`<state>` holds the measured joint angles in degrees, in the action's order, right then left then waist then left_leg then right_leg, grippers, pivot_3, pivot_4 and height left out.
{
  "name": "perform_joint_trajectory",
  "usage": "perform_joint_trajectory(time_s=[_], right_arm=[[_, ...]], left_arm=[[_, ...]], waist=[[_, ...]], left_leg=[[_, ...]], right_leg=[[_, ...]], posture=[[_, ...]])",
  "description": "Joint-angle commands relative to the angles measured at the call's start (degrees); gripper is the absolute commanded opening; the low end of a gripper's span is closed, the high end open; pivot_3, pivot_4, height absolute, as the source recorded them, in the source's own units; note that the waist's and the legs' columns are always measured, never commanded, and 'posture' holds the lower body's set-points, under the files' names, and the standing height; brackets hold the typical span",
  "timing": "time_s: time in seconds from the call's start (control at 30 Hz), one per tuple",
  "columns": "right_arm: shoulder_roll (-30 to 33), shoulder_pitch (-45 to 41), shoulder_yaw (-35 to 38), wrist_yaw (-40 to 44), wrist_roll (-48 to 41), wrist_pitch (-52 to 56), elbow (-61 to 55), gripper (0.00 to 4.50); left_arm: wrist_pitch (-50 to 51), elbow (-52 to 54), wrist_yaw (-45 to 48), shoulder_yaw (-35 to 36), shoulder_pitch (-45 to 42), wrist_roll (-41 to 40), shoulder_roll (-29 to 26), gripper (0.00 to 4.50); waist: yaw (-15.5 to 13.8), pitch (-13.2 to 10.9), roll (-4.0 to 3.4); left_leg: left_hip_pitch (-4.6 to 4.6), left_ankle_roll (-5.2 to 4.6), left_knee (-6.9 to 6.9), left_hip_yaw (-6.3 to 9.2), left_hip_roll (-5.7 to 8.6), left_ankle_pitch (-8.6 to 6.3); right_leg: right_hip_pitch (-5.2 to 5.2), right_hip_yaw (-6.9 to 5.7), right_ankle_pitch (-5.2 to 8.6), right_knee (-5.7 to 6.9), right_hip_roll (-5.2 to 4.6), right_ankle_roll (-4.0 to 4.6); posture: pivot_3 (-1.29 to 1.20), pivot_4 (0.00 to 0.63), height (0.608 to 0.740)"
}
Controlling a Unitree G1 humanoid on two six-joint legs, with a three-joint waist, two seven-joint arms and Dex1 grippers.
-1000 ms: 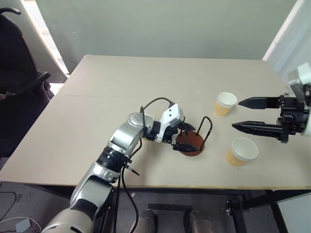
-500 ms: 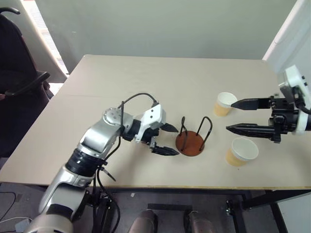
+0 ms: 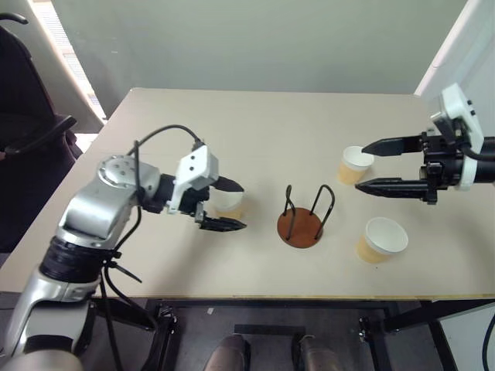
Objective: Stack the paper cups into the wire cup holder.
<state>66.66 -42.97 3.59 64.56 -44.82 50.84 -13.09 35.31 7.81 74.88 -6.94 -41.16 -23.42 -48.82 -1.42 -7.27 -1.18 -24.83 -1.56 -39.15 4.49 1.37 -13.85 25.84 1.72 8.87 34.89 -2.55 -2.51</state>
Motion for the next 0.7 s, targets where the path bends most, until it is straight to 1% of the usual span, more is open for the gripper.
perform_joint_trajectory(time_s=[0.03, 0.27, 0.47, 0.53, 0.7], right_arm=[[0.1, -1.6, 0.5, 1.3, 1.6, -1.4, 0.4, 4.50], [-0.6, -3.1, -0.2, 2.6, 4.9, -2.9, 2.5, 4.50], [-1.8, -7.2, -3.3, 4.0, 10.9, -6.5, 9.2, 4.50], [-2.4, -9.5, -5.0, 4.2, 13.9, -7.9, 12.6, 4.50], [-4.5, -14.3, -11.6, 4.1, 25.6, -15.7, 22.3, 4.50]], left_arm=[[0.4, 0.4, 0.4, 3.2, -1.0, -1.4, -2.0, 4.47], [0.2, -1.5, 0.2, 4.6, -3.1, -1.6, -3.7, 4.47], [2.0, -5.0, -4.7, 7.6, -8.5, -3.9, -0.3, 4.47], [3.2, -5.5, -5.6, 8.7, -9.4, -5.1, 0.5, 4.47], [3.0, -6.3, -6.4, 8.5, -9.5, -5.1, 1.1, 4.47]], waist=[[0.0, 0.0, 0.00], [0.0, 0.0, 0.00], [0.0, 0.0, 0.00], [0.2, 0.0, 0.00], [0.4, 0.0, -0.01]], left_leg=[[0.00, 0.00, 0.01, 0.00, 0.00, 0.00], [-0.01, 0.04, 0.01, 0.01, 0.00, -0.02], [-0.02, 0.05, 0.00, 0.05, 0.00, -0.02], [-0.02, 0.05, 0.01, 0.05, 0.00, -0.01], [0.01, 0.06, 0.06, 0.05, -0.04, -0.01]], right_leg=[[0.00, 0.00, 0.00, 0.00, 0.00, 0.01], [0.01, -0.01, 0.01, 0.00, 0.00, 0.07], [0.04, -0.02, -0.05, 0.03, -0.01, 0.16], [0.04, -0.02, -0.07, 0.03, -0.01, 0.16], [0.08, -0.04, -0.14, 0.06, 0.00, 0.08]], posture=[[0.00, 0.150, 0.740], [0.00, 0.150, 0.740], [0.00, 0.150, 0.740], [0.00, 0.150, 0.740], [0.00, 0.150, 0.740]])
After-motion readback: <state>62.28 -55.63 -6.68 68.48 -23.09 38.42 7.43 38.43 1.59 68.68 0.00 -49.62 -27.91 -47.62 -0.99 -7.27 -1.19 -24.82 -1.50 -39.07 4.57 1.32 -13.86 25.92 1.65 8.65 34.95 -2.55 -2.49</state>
